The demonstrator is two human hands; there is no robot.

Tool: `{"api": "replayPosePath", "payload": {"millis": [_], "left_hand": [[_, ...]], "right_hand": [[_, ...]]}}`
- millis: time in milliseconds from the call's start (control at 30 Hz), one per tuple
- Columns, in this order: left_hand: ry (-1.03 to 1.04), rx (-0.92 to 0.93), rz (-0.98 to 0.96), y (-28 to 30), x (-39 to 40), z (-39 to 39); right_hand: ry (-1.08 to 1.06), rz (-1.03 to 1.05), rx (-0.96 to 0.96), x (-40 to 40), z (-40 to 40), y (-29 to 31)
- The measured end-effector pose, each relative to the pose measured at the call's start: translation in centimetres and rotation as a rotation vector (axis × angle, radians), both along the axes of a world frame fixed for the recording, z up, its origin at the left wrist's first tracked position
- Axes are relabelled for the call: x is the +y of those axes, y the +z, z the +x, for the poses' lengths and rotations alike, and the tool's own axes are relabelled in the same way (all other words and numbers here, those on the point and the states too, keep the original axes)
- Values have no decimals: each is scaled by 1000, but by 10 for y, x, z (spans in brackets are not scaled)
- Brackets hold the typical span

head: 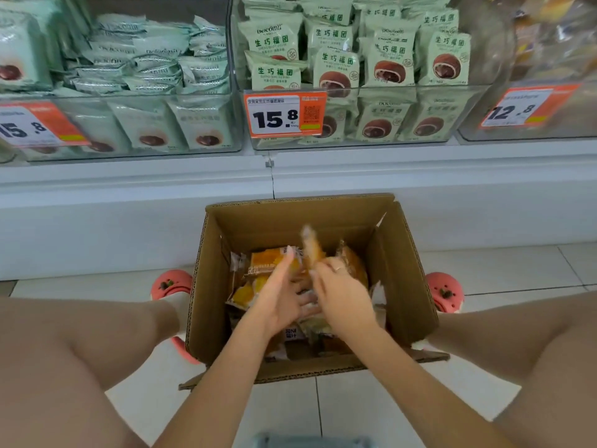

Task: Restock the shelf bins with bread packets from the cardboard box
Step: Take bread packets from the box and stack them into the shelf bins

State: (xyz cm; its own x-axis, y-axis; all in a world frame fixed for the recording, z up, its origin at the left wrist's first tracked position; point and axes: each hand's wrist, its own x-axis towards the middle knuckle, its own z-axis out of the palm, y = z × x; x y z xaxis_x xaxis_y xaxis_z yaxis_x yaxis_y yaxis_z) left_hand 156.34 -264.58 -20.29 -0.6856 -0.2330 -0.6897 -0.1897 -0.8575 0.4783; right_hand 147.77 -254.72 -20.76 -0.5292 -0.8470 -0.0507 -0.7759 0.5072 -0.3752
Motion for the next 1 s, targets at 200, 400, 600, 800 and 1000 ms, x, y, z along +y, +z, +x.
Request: {"api": "replayPosePath", "payload": {"millis": [200,400,600,800,1000], "left_hand": [[119,16,-77,10,-8,19],[2,138,34,8,-20,42],[-149,263,11,28,-12,34],[-266,110,-376,77,-13,22],[-257,46,-792,165,-16,-12]], "right_hand": [[385,-91,22,22,32,-9],[-207,-617,-272,22,2,38],[-281,-453,-965,23,-16,77],[-345,-573,-883,34,-9,101],[-471,-699,-1247,34,-36,181]]}}
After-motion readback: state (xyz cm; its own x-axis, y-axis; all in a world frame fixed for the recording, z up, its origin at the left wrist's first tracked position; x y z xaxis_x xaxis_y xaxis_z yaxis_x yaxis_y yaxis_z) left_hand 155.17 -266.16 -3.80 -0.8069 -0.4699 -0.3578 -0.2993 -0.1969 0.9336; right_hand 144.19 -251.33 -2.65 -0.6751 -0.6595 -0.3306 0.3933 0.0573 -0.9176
